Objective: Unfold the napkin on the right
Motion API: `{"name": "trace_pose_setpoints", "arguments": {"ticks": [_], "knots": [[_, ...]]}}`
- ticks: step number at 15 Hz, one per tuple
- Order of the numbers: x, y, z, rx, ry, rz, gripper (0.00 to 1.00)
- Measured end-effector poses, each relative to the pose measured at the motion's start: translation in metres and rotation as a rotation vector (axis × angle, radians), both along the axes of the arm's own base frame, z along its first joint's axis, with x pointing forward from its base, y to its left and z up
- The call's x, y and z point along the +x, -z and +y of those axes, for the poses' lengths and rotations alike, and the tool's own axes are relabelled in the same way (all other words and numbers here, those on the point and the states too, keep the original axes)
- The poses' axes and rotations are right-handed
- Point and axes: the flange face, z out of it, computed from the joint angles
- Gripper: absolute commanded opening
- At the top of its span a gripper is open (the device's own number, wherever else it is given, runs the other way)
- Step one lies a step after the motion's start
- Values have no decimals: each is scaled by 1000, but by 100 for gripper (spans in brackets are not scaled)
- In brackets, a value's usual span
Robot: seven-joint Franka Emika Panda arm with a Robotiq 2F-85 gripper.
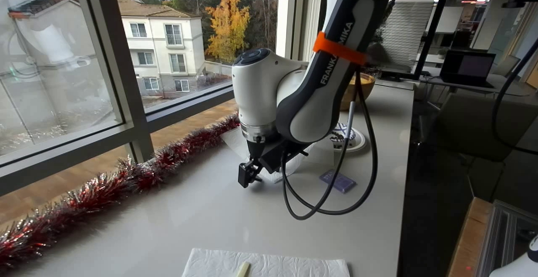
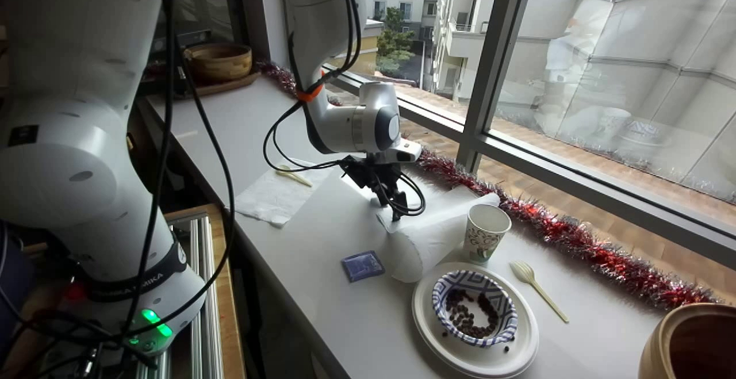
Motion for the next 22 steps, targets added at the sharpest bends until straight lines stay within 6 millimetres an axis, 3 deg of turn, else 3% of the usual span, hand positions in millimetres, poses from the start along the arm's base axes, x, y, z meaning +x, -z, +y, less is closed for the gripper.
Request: {"name": "trace_pose_setpoints", "arguments": {"ticks": [4,10,11,14,17,22], "knots": [[4,-1,-6,23,61,15,28],[7,-2,-9,60,111,36,11],[8,-3,-10,65,115,38,4],[11,-11,-9,72,114,28,5],[15,-33,-1,99,81,3,4],[-7,-77,46,226,-54,11,4]]}}
